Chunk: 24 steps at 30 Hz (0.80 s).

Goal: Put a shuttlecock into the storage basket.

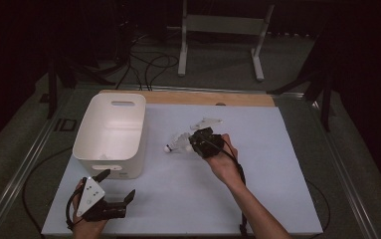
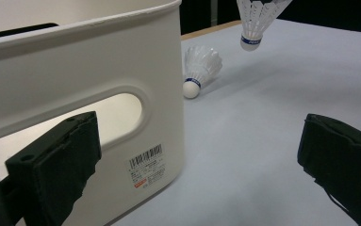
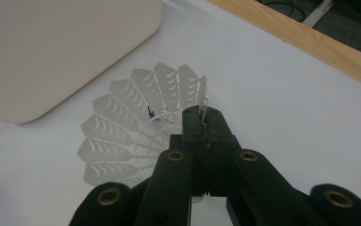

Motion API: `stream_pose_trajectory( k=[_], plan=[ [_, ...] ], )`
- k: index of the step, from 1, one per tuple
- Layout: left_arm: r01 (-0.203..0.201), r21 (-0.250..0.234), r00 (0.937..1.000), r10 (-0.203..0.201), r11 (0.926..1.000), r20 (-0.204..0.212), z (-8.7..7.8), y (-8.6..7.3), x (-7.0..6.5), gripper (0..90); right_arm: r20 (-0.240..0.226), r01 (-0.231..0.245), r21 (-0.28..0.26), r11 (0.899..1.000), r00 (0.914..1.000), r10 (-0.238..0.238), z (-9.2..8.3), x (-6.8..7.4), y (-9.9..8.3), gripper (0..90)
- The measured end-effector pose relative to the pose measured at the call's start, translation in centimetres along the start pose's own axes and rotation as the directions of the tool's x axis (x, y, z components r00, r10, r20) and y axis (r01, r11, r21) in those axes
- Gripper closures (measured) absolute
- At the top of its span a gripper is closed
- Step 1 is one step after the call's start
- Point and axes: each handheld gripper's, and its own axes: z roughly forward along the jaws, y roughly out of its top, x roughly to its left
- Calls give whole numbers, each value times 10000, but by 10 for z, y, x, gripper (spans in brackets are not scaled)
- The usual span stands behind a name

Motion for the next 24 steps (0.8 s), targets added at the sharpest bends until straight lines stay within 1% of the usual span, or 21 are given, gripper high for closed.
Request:
stream_pose_trajectory(
  k=[13, 24],
  plan=[
    [20, -11, 10000, -20, 10000, -4, 0, 0, 0, 8, 33, 3, -190, 9998, 10000, -3, -7, 0, 10, 894],
    [9, -8, 10000, -9, 10000, -9, 0, 0, 0, 8, 90, 169, -363, 9992, 9998, -166, -13, -2, 22, 894]
  ],
)
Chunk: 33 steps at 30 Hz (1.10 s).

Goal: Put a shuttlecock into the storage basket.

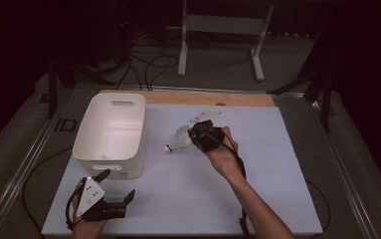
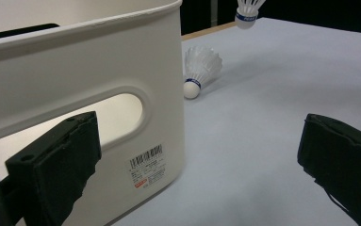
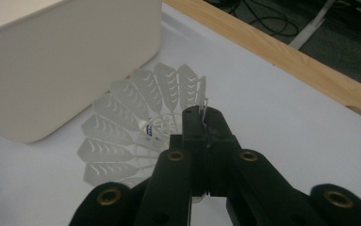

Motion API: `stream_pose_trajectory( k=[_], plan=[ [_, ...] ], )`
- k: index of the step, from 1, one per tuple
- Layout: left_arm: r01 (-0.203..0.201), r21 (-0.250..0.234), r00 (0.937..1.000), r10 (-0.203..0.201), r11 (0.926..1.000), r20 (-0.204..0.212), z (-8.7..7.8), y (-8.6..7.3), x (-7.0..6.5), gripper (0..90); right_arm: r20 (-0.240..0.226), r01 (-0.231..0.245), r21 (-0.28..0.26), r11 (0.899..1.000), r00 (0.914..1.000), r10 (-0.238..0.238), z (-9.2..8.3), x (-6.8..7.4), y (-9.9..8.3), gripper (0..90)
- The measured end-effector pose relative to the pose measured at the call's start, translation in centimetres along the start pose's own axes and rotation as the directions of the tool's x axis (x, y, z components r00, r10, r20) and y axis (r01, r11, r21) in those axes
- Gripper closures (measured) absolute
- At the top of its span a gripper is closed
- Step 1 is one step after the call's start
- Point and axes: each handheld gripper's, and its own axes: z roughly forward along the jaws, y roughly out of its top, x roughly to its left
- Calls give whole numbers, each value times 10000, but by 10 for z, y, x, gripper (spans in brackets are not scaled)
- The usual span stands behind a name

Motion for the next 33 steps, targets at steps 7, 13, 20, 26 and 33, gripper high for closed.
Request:
stream_pose_trajectory(
  k=[7, 13, 20, 26, 33],
  plan=[
    [9, -3, 10000, -9, 10000, -7, 0, 0, 0, 8, 10, -78, -50, 10000, 10000, 78, -3, -3, 6, 894],
    [10, 11, 10000, -10, 10000, 11, 0, 0, 0, 8, -60, -120, -46, 9999, 9999, 120, -2, -5, 9, 894],
    [3, 32, 10000, -3, 10000, 25, 0, 0, 0, 8, -39, -120, -87, 9999, 9999, 119, -3, -6, 12, 894],
    [19, 27, 10000, -19, 10000, 31, 1, 0, 0, 8, -81, -207, -139, 9997, 9998, 206, -4, -8, 15, 894],
    [8, 23, 10000, -8, 10000, 40, 1, 0, 0, 8, -53, -220, -167, 9996, 9997, 219, -5, -9, 18, 894]
  ],
)
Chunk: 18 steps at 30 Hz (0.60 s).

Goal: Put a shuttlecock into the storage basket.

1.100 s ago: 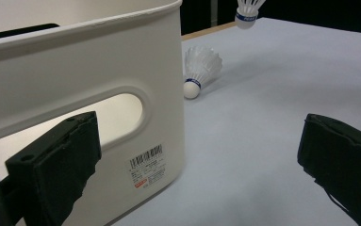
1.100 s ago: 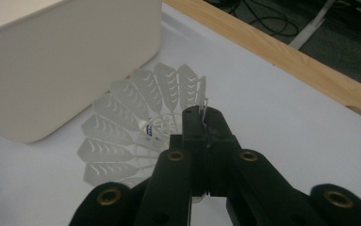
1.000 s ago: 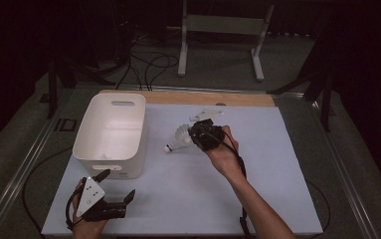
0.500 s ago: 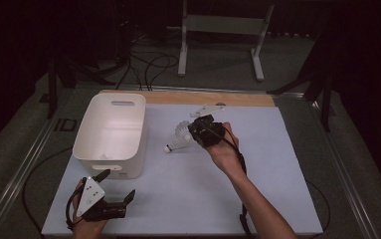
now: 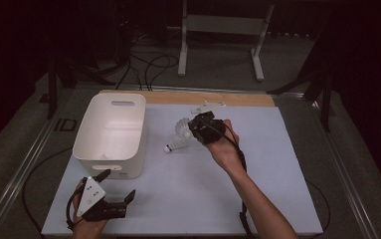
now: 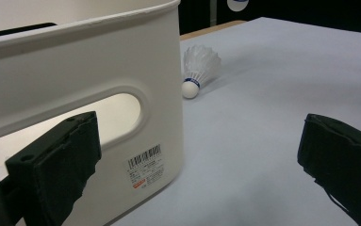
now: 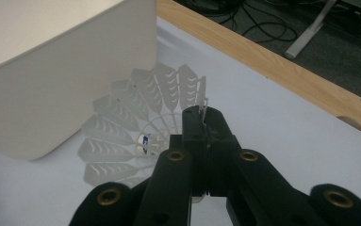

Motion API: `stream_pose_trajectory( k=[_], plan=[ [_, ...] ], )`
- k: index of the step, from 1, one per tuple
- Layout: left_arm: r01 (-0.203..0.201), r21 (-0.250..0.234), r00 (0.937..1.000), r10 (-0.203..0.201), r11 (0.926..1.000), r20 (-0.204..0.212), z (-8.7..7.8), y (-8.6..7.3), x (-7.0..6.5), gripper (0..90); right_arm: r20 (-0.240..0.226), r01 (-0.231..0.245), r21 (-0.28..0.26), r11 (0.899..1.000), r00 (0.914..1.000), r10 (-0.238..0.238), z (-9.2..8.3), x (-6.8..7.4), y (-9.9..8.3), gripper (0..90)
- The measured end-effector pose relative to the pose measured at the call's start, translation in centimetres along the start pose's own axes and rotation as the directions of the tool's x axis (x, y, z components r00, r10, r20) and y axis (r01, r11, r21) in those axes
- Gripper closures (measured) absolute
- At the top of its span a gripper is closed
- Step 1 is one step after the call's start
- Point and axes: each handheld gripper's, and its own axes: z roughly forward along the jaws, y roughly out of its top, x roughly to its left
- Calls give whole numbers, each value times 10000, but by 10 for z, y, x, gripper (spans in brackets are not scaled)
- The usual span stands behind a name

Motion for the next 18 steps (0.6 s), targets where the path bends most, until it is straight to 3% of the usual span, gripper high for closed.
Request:
stream_pose_trajectory(
  k=[18],
  plan=[
    [7, -17, 10000, -7, 10000, -32, -1, 0, 1, 8, -18, -4, -191, 9998, 10000, 3, -4, -1, 10, 894]
  ],
)
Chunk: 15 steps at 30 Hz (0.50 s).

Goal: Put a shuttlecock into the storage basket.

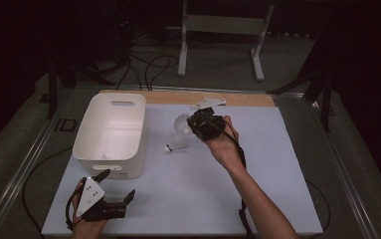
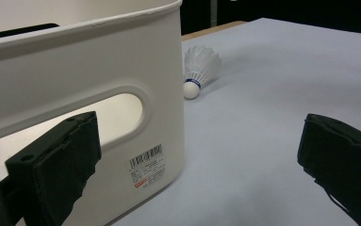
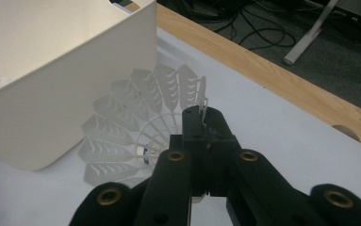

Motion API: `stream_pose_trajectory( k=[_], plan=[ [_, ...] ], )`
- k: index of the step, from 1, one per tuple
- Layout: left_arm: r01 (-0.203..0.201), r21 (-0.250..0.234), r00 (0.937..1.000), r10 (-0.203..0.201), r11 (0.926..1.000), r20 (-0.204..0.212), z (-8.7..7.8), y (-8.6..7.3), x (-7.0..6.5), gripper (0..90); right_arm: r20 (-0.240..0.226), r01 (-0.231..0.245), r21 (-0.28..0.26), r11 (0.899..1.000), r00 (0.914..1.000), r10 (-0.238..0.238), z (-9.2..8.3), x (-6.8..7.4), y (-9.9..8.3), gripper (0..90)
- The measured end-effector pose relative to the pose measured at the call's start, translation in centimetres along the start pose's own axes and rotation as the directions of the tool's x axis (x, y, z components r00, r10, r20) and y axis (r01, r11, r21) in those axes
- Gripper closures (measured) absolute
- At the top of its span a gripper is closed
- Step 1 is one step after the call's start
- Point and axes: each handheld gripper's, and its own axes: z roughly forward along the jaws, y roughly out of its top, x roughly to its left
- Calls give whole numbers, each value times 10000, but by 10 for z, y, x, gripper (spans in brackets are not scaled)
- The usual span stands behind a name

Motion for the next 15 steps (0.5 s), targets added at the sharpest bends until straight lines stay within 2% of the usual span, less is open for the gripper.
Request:
stream_pose_trajectory(
  k=[15],
  plan=[
    [6, -29, 10000, -6, 10000, -15, 0, 0, 0, 8, -54, -56, -158, 9999, 10000, 55, -1, 2, 8, 894]
  ],
)
